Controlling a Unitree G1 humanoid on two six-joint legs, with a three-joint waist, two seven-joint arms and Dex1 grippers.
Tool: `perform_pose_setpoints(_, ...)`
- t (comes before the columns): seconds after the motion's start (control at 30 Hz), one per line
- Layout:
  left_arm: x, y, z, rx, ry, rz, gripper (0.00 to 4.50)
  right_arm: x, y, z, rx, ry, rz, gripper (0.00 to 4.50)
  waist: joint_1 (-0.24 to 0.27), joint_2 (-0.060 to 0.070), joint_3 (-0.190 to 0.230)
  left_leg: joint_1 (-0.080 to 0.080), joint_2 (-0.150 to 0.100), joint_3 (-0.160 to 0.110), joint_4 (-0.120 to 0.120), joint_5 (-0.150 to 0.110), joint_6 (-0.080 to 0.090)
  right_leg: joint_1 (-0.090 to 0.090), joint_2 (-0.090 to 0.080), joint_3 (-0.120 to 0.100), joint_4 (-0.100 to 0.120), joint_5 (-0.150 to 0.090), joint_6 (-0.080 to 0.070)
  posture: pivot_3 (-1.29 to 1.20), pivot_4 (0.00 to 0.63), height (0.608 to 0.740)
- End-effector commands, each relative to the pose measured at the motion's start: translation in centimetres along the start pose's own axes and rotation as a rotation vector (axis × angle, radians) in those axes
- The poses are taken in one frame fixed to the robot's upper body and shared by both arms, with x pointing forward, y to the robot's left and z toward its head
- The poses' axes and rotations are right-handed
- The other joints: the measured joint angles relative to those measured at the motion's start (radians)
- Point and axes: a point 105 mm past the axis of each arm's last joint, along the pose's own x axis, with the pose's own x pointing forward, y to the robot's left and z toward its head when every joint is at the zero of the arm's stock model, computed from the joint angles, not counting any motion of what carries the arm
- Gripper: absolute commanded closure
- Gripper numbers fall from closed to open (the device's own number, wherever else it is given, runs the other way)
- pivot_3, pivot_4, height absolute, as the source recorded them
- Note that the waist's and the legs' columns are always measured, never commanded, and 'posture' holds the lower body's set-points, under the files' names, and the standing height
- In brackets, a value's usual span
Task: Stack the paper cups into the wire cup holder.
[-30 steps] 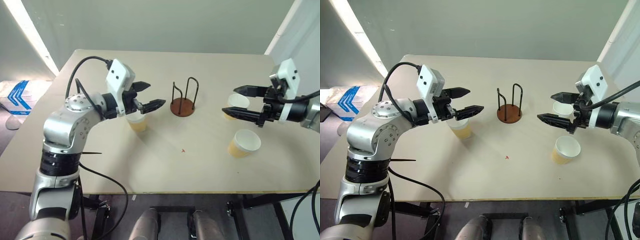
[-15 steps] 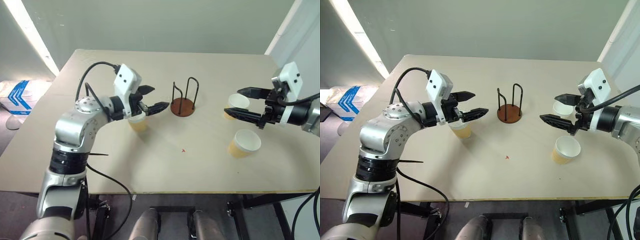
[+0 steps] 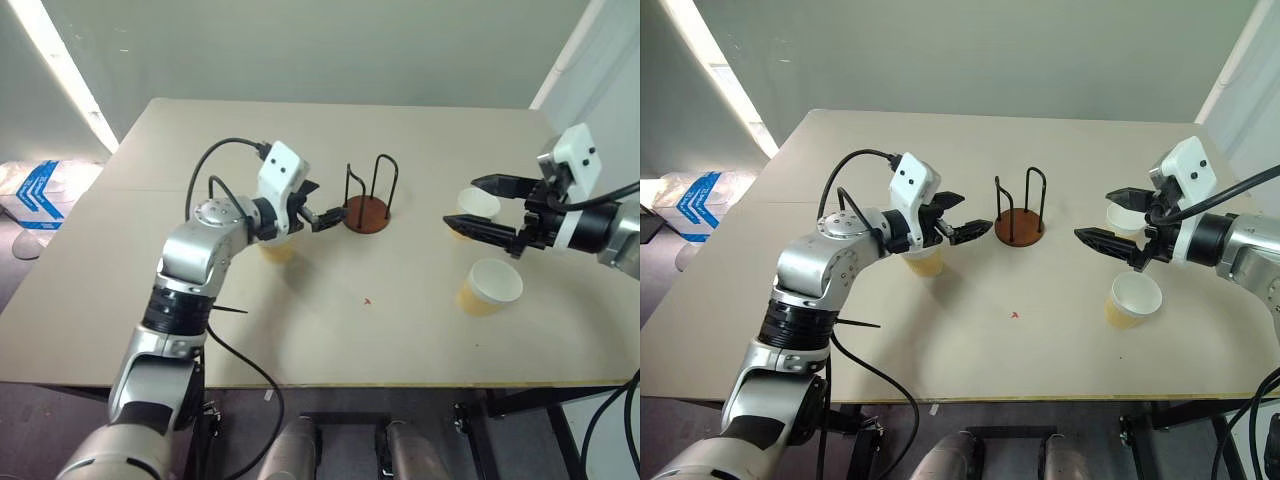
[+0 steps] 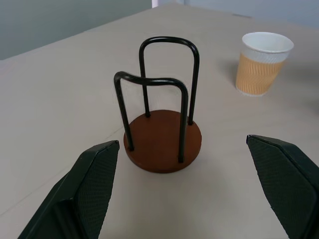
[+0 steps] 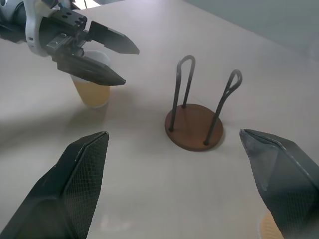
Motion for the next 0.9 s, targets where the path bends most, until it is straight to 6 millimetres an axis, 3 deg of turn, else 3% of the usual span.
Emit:
perform_pose_setpoints(0.03, 0.5, -0.3, 1.8, 0.057, -0.042, -0.024, 0.00, -0.9, 0.0, 1.6, -0.042, -0.056, -0.031, 0.06, 0.000, 0.000, 0.000, 0.000, 0.000, 0.000, 0.000, 0.000, 0.000, 0.000, 0.000, 0.000, 0.000, 0.000, 0.000, 0.00, 0.150, 0.740)
perform_pose_setpoints(0.3, 1.9, -0.6, 1.6, 0.084, -0.019, -0.085, 0.00, -1.8, 0.8, 1.9, -0.060, -0.067, -0.004, 0.06, 0.002, 0.000, 0.000, 0.000, 0.000, 0.000, 0.000, 0.000, 0.000, 0.000, 0.000, 0.000, 0.000, 0.000, 0.001, 0.00, 0.150, 0.740)
perform_pose_setpoints(0.63, 5.4, -2.0, 0.3, 0.051, 0.033, -0.113, 0.00, -2.6, 1.4, 1.3, -0.059, -0.010, -0.005, 0.06, 0.007, 0.000, 0.000, -0.002, 0.000, 0.002, 0.001, 0.001, 0.002, 0.000, 0.000, 0.001, 0.000, 0.000, 0.004, 0.00, 0.150, 0.740)
perform_pose_setpoints(0.9, 8.5, -1.7, 0.0, 0.037, 0.067, -0.014, 0.00, -2.8, 1.6, 1.0, -0.053, -0.020, -0.018, 0.06, 0.012, 0.000, 0.000, -0.003, -0.001, 0.004, 0.002, 0.002, 0.005, 0.000, -0.001, 0.002, -0.001, 0.000, 0.009, 0.00, 0.150, 0.740)
